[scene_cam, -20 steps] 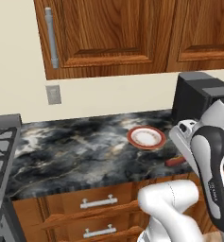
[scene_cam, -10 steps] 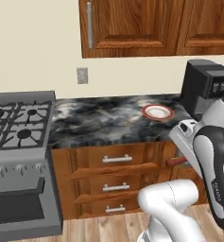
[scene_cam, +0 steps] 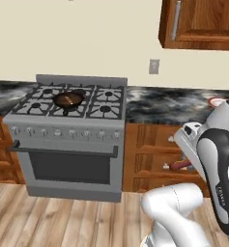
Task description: Place the cold items (eggplant and lime) from the fridge in one tupperware on the dining counter. Place the warm items (kebab skewer and hot dog) in the stove area in another tupperware.
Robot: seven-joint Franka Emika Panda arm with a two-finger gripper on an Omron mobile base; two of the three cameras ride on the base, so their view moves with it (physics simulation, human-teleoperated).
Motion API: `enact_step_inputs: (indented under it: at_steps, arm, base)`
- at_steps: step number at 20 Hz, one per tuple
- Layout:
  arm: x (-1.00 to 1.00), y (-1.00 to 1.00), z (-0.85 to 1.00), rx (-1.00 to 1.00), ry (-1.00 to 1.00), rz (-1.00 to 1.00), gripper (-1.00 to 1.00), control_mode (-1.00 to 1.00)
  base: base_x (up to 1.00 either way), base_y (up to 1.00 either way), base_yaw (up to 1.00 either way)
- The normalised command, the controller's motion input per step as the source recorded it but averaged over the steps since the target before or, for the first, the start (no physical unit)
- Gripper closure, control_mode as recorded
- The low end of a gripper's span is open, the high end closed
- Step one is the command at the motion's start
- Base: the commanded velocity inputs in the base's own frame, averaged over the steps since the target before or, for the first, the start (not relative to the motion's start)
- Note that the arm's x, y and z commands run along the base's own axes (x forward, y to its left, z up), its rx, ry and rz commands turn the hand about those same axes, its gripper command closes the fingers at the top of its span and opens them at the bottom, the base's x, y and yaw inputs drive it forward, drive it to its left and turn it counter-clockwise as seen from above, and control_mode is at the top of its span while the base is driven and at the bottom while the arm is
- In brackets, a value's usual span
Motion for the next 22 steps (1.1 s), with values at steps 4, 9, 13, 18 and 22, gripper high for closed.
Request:
enact_step_inputs:
  at_steps: [4, 9, 13, 18, 22]
  arm:
    - [0.00, 0.00, 0.00, 0.00, 0.00, 0.00, 1.00, 1.00]
    - [0.00, 0.00, 0.00, 0.00, 0.00, 0.00, 1.00, 1.00]
    - [0.00, 0.00, 0.00, 0.00, 0.00, 0.00, 1.00, 1.00]
    - [0.00, 0.00, 0.00, 0.00, 0.00, 0.00, 1.00, 1.00]
    - [0.00, 0.00, 0.00, 0.00, 0.00, 0.00, 1.00, 1.00]
  base:
    - [-0.07, 1.00, 0.19]
    - [0.06, 1.00, 0.08]
    - [0.19, 1.00, 0.20]
    - [0.03, 1.00, 0.26]
    - [0.00, 1.00, 0.28]
